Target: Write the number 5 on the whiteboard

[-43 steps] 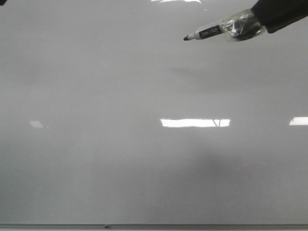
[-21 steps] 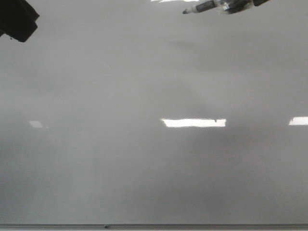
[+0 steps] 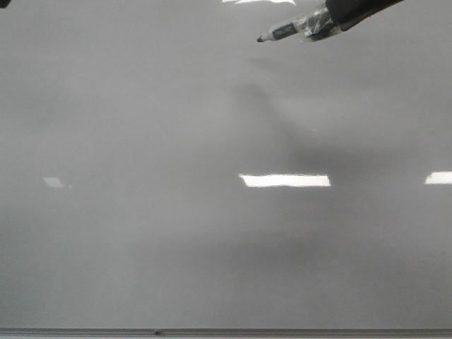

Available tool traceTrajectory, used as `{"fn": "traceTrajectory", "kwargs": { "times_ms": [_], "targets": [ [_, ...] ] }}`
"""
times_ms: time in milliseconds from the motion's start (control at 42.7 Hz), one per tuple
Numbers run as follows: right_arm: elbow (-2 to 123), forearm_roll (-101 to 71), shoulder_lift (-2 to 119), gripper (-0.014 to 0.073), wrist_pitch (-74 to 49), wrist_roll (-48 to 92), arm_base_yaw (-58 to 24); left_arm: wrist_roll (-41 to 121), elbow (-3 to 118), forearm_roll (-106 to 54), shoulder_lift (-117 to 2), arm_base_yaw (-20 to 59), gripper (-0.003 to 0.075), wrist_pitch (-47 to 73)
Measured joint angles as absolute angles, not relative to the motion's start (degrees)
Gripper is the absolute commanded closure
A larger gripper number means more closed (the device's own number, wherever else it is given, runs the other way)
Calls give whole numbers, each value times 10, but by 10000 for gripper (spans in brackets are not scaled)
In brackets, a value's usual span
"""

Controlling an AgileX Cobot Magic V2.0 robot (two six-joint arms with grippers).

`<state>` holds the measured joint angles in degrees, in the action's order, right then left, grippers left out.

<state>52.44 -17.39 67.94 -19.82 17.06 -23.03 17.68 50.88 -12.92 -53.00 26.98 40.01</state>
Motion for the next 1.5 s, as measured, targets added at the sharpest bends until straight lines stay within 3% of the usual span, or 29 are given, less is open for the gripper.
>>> {"fn": "traceTrajectory", "kwargs": {
  "times_ms": [516,984,1266,1500],
  "targets": [
    [528,-173,775,664,-244,182,-222,177,507,-135,-533,270,290,395],
    [523,-168,764,664,-304,191,-170,177,507,-136,-533,270,290,395],
    [516,-163,824,664,-261,191,-232,177,507,-136,-533,270,290,395],
    [537,-162,815,664,-272,191,-238,177,507,-136,-533,270,290,395]
  ]
}}
